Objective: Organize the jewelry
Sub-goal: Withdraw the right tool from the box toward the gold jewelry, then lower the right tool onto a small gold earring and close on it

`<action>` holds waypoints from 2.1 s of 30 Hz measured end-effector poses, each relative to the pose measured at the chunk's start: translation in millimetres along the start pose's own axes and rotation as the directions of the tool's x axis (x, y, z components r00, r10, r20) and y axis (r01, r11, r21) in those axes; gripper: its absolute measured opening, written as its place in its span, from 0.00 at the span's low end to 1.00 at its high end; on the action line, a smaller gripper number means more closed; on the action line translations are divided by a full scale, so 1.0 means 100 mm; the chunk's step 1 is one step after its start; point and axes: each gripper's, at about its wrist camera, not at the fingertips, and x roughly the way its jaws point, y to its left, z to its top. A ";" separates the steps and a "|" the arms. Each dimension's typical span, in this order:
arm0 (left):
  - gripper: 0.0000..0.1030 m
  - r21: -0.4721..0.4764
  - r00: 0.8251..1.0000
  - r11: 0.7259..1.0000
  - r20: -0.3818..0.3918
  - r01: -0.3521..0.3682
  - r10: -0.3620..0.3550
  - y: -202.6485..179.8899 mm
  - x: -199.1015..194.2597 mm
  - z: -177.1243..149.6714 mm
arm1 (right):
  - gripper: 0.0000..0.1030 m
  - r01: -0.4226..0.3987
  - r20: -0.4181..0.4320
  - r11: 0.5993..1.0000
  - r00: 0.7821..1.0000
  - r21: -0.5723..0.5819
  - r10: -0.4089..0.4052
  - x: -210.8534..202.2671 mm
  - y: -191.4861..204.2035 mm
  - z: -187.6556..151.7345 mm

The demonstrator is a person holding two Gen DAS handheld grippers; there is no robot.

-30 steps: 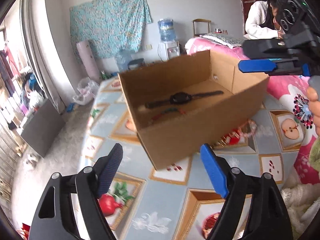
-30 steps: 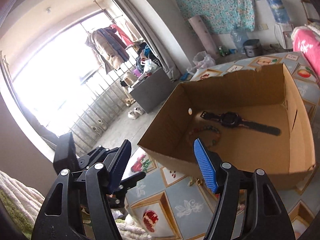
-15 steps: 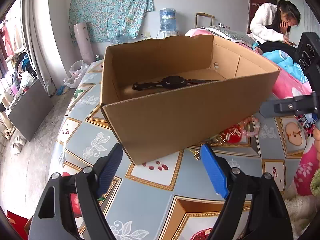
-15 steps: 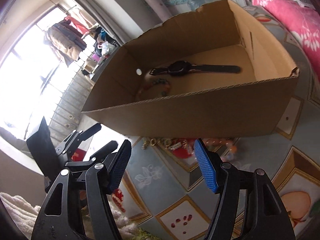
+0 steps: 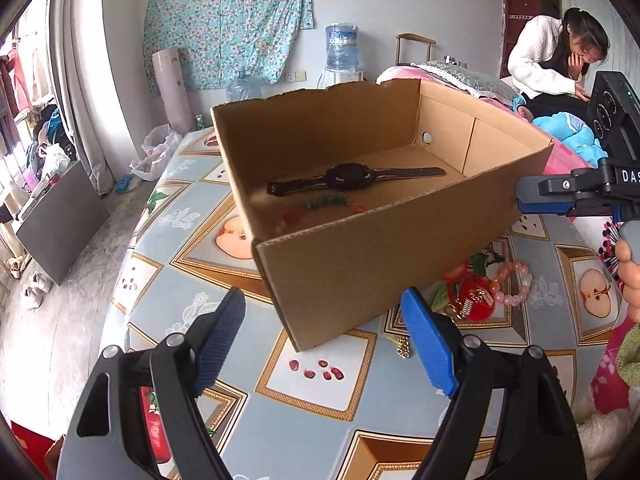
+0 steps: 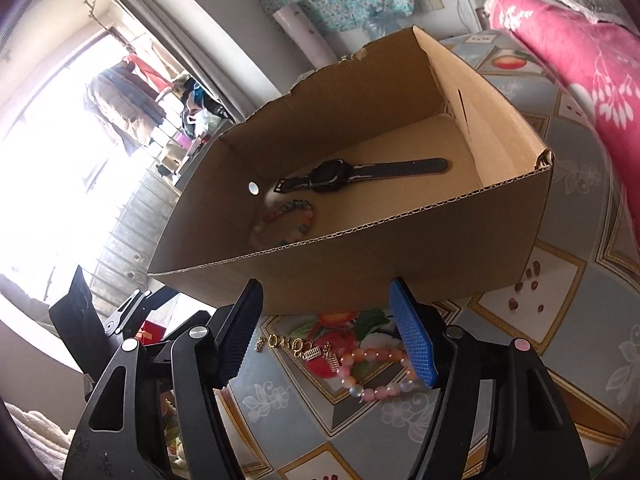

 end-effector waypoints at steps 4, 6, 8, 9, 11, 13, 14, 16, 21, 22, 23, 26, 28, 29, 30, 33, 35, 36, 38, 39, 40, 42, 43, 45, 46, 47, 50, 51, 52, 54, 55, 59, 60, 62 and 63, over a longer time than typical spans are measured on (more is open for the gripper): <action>0.76 -0.008 0.999 1.000 -0.025 0.025 -0.025 0.01 0.02 -0.04 | 0.62 -0.006 0.011 1.000 1.000 -0.003 0.006 -0.12 -0.06 -0.09; 0.76 -0.003 0.998 0.999 -0.040 0.042 -0.042 -0.01 0.01 -0.09 | 0.62 -0.004 0.009 1.000 1.000 0.003 0.004 -0.16 -0.09 -0.17; 0.76 0.009 0.997 0.998 -0.059 0.055 -0.054 -0.06 0.01 -0.16 | 0.62 -0.007 0.006 1.000 1.000 0.020 0.007 -0.22 -0.13 -0.27; 0.76 0.015 0.996 0.998 -0.067 0.063 -0.062 -0.09 0.01 -0.18 | 0.61 -0.007 0.006 1.000 1.000 0.025 0.007 -0.24 -0.15 -0.31; 0.76 0.026 0.994 0.997 -0.083 0.078 -0.076 -0.14 0.02 -0.23 | 0.61 -0.009 0.001 0.999 1.000 0.033 0.009 -0.30 -0.17 -0.42; 0.76 0.035 0.991 0.995 -0.096 0.092 -0.088 -0.20 0.04 -0.27 | 0.59 -0.007 -0.010 0.999 1.000 0.035 0.007 -0.32 -0.14 -0.53; 0.76 0.041 0.990 0.994 -0.105 0.097 -0.092 -0.24 0.06 -0.29 | 0.59 -0.003 -0.014 0.999 1.000 0.033 0.004 -0.33 -0.12 -0.57; 0.76 0.048 0.988 0.993 -0.120 0.103 -0.097 -0.28 0.10 -0.33 | 0.55 0.010 -0.030 1.000 0.999 0.022 -0.010 -0.33 -0.08 -0.68; 0.76 0.044 0.986 0.992 -0.124 0.114 -0.108 -0.33 0.15 -0.39 | 0.45 0.053 -0.053 0.998 0.997 -0.031 -0.055 -0.30 0.06 -0.85; 0.76 0.050 0.987 0.993 -0.121 0.109 -0.102 -0.33 0.15 -0.40 | 0.44 0.060 -0.055 0.997 0.997 -0.045 -0.062 -0.30 0.09 -0.87; 0.76 0.054 0.988 0.993 -0.117 0.103 -0.096 -0.34 0.15 -0.40 | 0.41 0.068 -0.054 0.996 0.996 -0.059 -0.071 -0.30 0.11 -0.88; 0.76 0.058 0.990 0.994 -0.111 0.098 -0.091 -0.33 0.15 -0.41 | 0.34 0.072 -0.057 0.991 0.995 -0.110 -0.079 -0.27 0.25 -0.86; 0.76 0.062 0.991 0.994 -0.108 0.091 -0.084 -0.32 0.15 -0.43 | 0.32 0.062 -0.073 0.988 0.995 -0.143 -0.073 -0.23 0.32 -0.86; 0.76 0.065 0.991 0.994 -0.108 0.089 -0.082 -0.32 0.15 -0.44 | 0.31 0.060 -0.085 0.986 0.994 -0.156 -0.074 -0.21 0.34 -0.86; 0.76 0.068 0.991 0.994 -0.108 0.087 -0.080 -0.32 0.15 -0.44 | 0.30 0.064 -0.101 0.983 0.992 -0.170 -0.081 -0.17 0.36 -0.86; 0.76 0.073 0.991 0.993 -0.108 0.087 -0.079 -0.33 0.17 -0.46 | 0.30 0.087 -0.129 0.981 0.985 -0.176 -0.111 -0.06 0.38 -0.84; 0.76 0.073 0.991 0.993 -0.106 0.091 -0.083 -0.33 0.17 -0.47 | 0.29 0.095 -0.139 0.982 0.983 -0.165 -0.119 -0.04 0.35 -0.80; 0.76 0.073 0.991 0.993 -0.105 0.091 -0.084 -0.32 0.17 -0.47 | 0.28 0.105 -0.141 0.981 0.982 -0.162 -0.129 -0.03 0.33 -0.78; 0.76 0.075 0.991 0.993 -0.102 0.091 -0.083 -0.31 0.16 -0.47 | 0.26 0.115 -0.140 0.980 0.981 -0.163 -0.138 -0.02 0.36 -0.74; 0.76 0.076 0.991 0.993 -0.100 0.092 -0.084 -0.31 0.16 -0.47 | 0.26 0.117 -0.135 0.979 0.981 -0.169 -0.140 -0.04 0.38 -0.72; 0.76 0.078 0.992 0.993 -0.098 0.090 -0.082 -0.30 0.15 -0.48 | 0.26 0.121 -0.129 0.976 0.981 -0.181 -0.146 -0.07 0.39 -0.71; 0.76 0.075 0.992 0.993 -0.094 0.090 -0.083 -0.28 0.14 -0.49 | 0.26 0.154 -0.103 0.961 0.978 -0.230 -0.182 -0.12 0.45 -0.70; 0.76 0.072 0.992 0.993 -0.095 0.092 -0.085 -0.27 0.13 -0.49 | 0.26 0.178 -0.091 0.950 0.974 -0.255 -0.207 -0.11 0.48 -0.69; 0.76 0.065 0.991 0.993 -0.097 0.098 -0.092 -0.25 0.13 -0.50 | 0.26 0.221 -0.082 0.926 0.963 -0.306 -0.257 -0.09 0.50 -0.69; 0.76 0.063 0.991 0.993 -0.099 0.100 -0.093 -0.25 0.14 -0.50 | 0.25 0.238 -0.086 0.916 0.956 -0.322 -0.279 -0.06 0.50 -0.70; 0.76 0.064 0.991 0.993 -0.099 0.100 -0.094 -0.25 0.14 -0.50 | 0.24 0.265 -0.093 0.901 0.945 -0.343 -0.314 -0.02 0.48 -0.71; 0.76 0.064 0.991 0.993 -0.097 0.100 -0.093 -0.23 0.13 -0.50 | 0.07 0.312 -0.104 0.868 0.920 -0.387 -0.378 0.04 0.46 -0.75; 0.76 0.061 0.991 0.993 -0.096 0.101 -0.095 -0.22 0.12 -0.49 | 0.07 0.319 -0.103 0.863 0.917 -0.392 -0.386 0.03 0.46 -0.76; 0.76 0.058 0.991 0.993 -0.095 0.103 -0.097 -0.22 0.12 -0.49 | 0.07 0.326 -0.102 0.860 0.914 -0.393 -0.393 0.01 0.44 -0.75; 0.76 0.054 0.991 0.993 -0.095 0.104 -0.099 -0.21 0.13 -0.50 | 0.07 0.351 -0.092 0.848 0.904 -0.397 -0.417 -0.04 0.41 -0.74; 0.76 0.053 0.991 0.993 -0.095 0.104 -0.099 -0.21 0.12 -0.50 | 0.07 0.363 -0.086 0.844 0.900 -0.396 -0.427 -0.07 0.40 -0.74; 0.76 0.050 0.990 0.993 -0.098 0.109 -0.103 -0.20 0.13 -0.51 | 0.07 0.422 -0.063 0.831 0.879 -0.363 -0.474 -0.22 0.27 -0.68; 0.76 0.050 0.990 0.993 -0.099 0.109 -0.104 -0.20 0.13 -0.52 | 0.08 0.438 -0.057 0.826 0.872 -0.354 -0.486 -0.25 0.24 -0.67; 0.76 0.048 0.989 0.993 -0.100 0.112 -0.107 -0.21 0.14 -0.52 | 0.11 0.458 -0.050 0.826 0.865 -0.329 -0.499 -0.32 0.20 -0.63; 0.76 0.048 0.989 0.993 -0.100 0.112 -0.107 -0.21 0.14 -0.52 | 0.16 0.458 -0.042 0.832 0.869 -0.315 -0.494 -0.37 0.19 -0.62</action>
